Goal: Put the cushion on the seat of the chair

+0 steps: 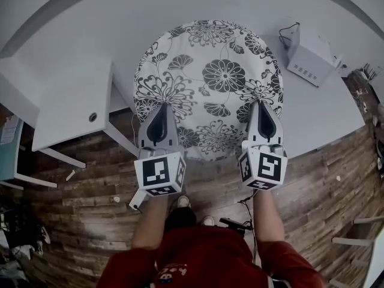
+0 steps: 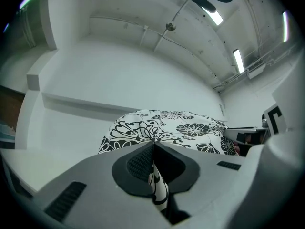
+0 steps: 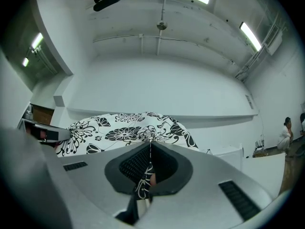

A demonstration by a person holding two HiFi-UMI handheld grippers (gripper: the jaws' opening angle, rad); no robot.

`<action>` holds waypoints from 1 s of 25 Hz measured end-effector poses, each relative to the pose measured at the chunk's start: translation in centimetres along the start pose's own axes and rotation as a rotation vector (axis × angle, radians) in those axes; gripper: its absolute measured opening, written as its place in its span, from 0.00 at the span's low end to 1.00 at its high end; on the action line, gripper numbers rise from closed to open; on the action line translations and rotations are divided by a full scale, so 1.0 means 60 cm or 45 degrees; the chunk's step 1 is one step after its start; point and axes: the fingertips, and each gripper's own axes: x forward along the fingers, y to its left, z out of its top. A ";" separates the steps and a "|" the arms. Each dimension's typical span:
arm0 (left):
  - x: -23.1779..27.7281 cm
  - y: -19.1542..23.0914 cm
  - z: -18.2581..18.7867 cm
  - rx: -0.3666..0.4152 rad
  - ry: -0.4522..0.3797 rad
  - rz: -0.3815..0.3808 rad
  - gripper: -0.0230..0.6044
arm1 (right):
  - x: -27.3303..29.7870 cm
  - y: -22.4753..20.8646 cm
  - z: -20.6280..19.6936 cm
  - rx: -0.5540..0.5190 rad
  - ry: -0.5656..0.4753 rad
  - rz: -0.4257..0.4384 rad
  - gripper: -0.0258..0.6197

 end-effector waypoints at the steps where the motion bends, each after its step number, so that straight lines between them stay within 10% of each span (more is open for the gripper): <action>1: 0.000 0.000 0.000 0.004 -0.006 -0.003 0.08 | 0.000 0.000 -0.001 -0.001 -0.005 -0.002 0.08; 25: 0.002 0.002 -0.002 -0.024 -0.042 -0.016 0.08 | -0.001 0.002 -0.006 -0.012 -0.017 -0.015 0.08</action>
